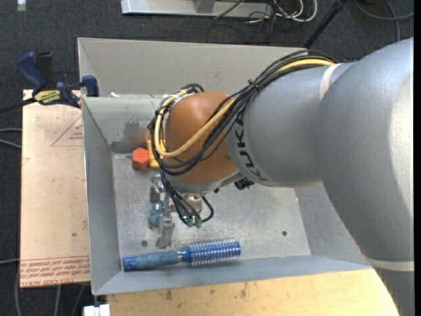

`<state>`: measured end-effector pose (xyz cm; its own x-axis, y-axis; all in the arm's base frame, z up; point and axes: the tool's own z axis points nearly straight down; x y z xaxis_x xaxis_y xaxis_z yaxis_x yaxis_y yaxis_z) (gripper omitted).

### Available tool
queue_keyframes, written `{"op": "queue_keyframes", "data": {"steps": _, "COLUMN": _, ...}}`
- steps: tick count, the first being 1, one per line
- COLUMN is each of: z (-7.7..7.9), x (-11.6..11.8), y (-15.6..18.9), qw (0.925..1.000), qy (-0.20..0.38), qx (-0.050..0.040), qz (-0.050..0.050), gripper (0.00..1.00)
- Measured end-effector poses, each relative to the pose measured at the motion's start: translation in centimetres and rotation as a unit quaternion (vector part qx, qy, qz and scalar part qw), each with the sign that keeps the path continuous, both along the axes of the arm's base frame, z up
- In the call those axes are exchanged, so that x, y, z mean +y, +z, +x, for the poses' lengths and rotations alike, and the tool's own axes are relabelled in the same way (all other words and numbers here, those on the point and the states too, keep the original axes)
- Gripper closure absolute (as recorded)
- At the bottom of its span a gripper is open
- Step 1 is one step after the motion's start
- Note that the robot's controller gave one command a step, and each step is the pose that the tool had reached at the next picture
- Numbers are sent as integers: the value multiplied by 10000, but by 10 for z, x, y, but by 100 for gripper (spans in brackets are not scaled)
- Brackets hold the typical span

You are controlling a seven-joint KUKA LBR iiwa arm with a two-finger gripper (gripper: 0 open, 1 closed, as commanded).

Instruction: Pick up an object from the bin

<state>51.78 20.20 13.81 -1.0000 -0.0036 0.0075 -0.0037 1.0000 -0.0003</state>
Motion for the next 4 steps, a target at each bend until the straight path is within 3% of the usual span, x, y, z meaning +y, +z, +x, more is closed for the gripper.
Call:
{"op": "queue_keyframes", "data": {"steps": 1, "z": -32, "x": -49, "y": -64, "qw": 9894, "qy": 1444, "qx": -156, "qz": 29, "gripper": 0}}
{"op": "queue_keyframes", "data": {"steps": 2, "z": -33, "x": -32, "y": -37, "qw": 9838, "qy": 1794, "qx": -63, "qz": 20, "gripper": 0}}
{"op": "queue_keyframes", "data": {"steps": 3, "z": -35, "x": -42, "y": -38, "qw": 9906, "qy": 1364, "qx": -44, "qz": 15, "gripper": 0}}
{"op": "queue_keyframes", "data": {"steps": 4, "z": -30, "x": -49, "y": -66, "qw": 9991, "qy": 417, "qx": -95, "qz": 18, "gripper": 0}}
